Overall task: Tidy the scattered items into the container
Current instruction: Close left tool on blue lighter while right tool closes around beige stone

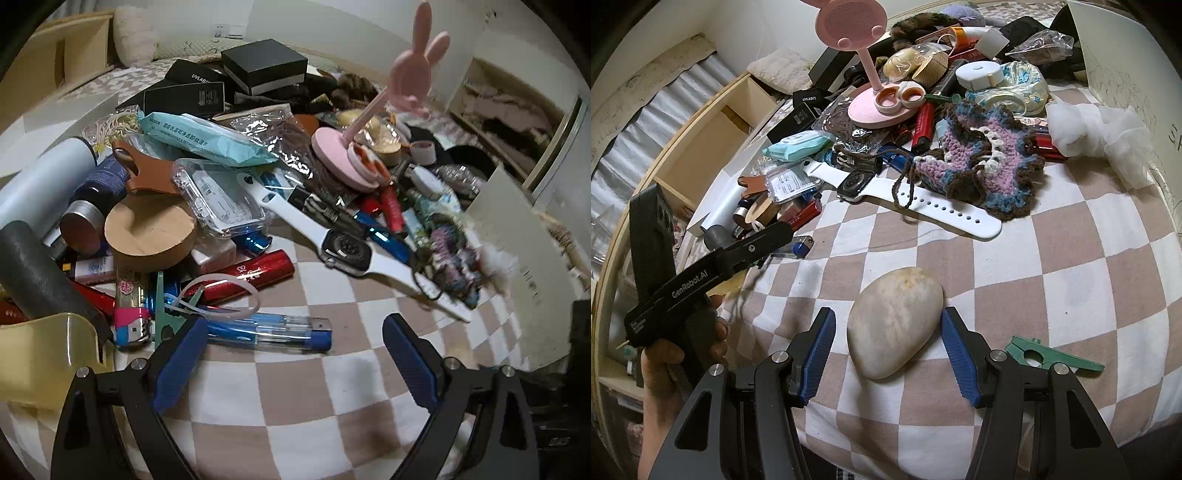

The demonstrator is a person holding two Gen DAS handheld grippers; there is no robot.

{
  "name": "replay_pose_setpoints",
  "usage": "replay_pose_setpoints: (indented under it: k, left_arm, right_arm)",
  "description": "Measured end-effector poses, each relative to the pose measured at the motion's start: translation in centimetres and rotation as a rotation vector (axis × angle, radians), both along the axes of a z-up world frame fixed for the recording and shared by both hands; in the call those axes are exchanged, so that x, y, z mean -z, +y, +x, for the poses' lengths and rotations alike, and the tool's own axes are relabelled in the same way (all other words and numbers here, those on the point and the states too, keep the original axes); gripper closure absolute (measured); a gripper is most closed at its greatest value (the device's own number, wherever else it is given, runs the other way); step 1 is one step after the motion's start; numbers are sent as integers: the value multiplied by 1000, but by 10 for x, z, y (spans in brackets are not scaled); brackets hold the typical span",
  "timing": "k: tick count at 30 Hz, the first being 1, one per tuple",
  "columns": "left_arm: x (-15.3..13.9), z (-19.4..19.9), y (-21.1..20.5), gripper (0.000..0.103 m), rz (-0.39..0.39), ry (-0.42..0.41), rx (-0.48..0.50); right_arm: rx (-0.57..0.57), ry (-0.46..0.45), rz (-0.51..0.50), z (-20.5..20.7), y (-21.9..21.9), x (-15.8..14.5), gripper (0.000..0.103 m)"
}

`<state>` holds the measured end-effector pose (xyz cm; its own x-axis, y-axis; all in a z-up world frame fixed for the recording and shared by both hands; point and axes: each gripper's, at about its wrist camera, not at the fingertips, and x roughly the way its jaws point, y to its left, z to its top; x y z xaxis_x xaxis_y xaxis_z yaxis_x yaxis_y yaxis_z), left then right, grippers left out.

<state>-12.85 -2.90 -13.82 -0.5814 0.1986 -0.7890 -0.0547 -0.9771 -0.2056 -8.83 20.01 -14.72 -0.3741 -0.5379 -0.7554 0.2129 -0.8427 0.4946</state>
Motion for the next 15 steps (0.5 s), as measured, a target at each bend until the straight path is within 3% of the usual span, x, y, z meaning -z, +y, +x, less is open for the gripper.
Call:
replay_pose_setpoints:
  k: [6, 8, 11, 15]
  left_arm:
    - [11, -5, 13, 7, -174, -10, -30]
    - [20, -8, 17, 6, -253, -47, -47]
    - [23, -8, 15, 6, -250, -48, -61]
    - [19, -7, 5, 6, -119, -38, -41]
  right_arm:
    - [-1, -3, -6, 1, 1, 0, 43]
    - [-2, -3, -4, 1, 1, 0, 43]
    - [-3, -2, -4, 1, 2, 0, 43]
    - [-3, -4, -5, 0, 2, 0, 43]
